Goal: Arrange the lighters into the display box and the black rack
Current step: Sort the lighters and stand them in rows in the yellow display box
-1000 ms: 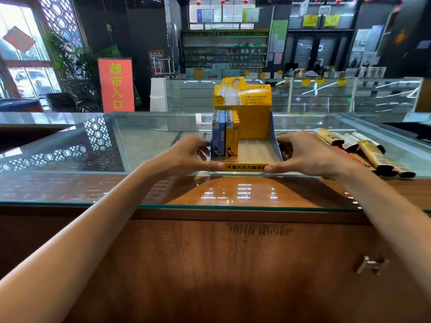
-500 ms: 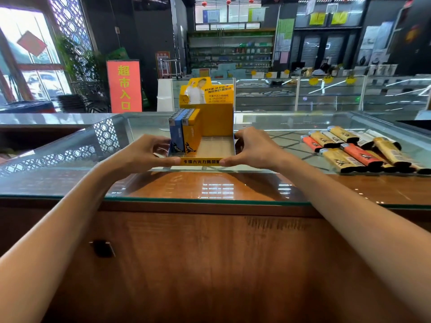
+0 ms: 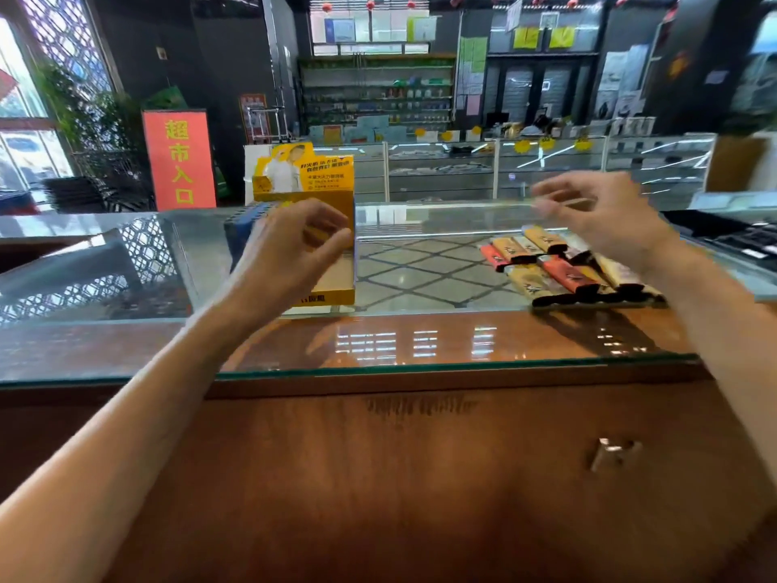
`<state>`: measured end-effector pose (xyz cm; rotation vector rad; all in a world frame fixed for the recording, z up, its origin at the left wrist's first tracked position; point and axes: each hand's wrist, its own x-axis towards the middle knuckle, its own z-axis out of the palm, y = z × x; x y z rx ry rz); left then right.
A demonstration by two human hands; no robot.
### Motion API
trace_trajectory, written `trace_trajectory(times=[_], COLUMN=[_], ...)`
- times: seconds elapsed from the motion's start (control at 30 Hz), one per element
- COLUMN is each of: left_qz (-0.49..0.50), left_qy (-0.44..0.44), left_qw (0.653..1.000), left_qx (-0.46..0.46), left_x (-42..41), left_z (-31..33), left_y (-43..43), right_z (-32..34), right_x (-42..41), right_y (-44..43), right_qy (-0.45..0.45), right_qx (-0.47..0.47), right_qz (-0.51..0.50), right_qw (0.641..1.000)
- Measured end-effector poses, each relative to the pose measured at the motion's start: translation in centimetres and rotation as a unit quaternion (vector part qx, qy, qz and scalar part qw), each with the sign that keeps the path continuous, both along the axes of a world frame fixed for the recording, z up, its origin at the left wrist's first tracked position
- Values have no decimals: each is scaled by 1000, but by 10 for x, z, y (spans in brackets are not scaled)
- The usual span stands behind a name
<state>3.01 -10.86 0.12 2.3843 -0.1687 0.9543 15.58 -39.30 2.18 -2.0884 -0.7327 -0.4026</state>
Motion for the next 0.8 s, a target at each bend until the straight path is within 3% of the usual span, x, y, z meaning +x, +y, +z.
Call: trace_trajectory(times=[0.13,0.27,0.37,0.53,0.8], left_qz=[-89,-144,-175,-145,-159], left_qy=[138,245,279,304,321], left_qw=[986,958,944,939,929], left_qx=[0,-18,10,67,91], left_x=[62,108,130,145,115], left_z=[-3,-10,-18,-26,-18], left_y=[-70,-123,-143,-149,-114], right_z=[-12,-25,-35,-42,-45], right_x=[32,57,72,82,66], right_y=[-66,-75,-64,-54,-13], right_qy=[52,144,172,105,100], right_qx=[-9,-79,-116,-203,-222], right_qz=[-108,-64,-18,-49,-50], right_qw=[993,984,978,972,969])
